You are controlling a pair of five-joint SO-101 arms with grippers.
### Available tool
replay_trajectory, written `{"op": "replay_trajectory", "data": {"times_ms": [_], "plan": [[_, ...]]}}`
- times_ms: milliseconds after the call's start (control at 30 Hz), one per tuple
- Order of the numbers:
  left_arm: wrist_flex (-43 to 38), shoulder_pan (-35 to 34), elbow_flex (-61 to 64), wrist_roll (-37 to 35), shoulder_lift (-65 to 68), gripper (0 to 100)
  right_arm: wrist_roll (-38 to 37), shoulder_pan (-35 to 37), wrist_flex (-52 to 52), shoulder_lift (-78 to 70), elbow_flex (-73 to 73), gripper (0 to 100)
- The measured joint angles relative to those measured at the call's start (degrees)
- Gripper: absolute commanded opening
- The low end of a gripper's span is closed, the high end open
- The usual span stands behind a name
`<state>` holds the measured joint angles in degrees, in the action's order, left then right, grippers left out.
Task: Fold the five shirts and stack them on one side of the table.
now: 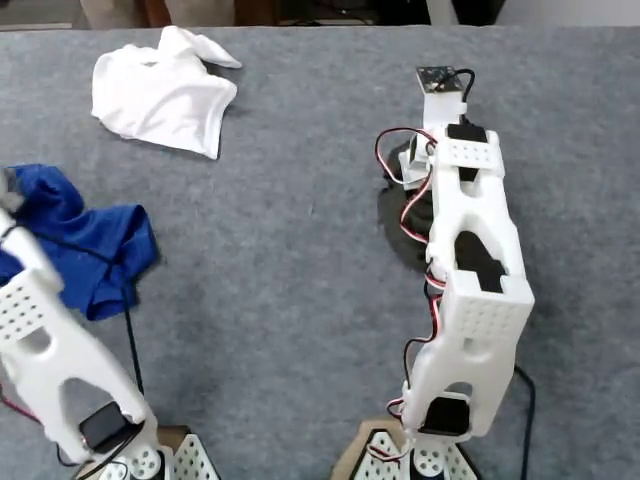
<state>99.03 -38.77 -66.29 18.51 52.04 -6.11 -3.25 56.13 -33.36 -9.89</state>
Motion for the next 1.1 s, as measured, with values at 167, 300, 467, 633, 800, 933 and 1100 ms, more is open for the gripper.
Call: {"op": "replay_trajectory", "data": {"times_ms": [167,300,467,633,800,933,1100], "plan": [[0.7,10.9,-12.57,-12.75,0.0,32,0.0,0.0,0.0,0.0,0.0,0.4],[-5.27,19.96,-16.18,-25.23,0.97,32,0.0,0.0,0.0,0.0,0.0,0.4],[-16.26,27.78,-10.73,-31.56,6.59,32,0.0,0.0,0.0,0.0,0.0,0.4],[-24.26,29.19,-5.19,-32.35,12.13,26,0.0,0.0,0.0,0.0,0.0,0.4],[-36.22,27.87,-4.75,-32.35,19.16,4,0.0,0.0,0.0,0.0,0.0,0.4],[-46.68,26.2,-4.84,-32.44,21.45,2,0.0,0.0,0.0,0.0,0.0,0.4],[-44.13,23.65,-6.59,-32.09,21.63,2,0.0,0.0,0.0,0.0,0.0,0.4]]}}
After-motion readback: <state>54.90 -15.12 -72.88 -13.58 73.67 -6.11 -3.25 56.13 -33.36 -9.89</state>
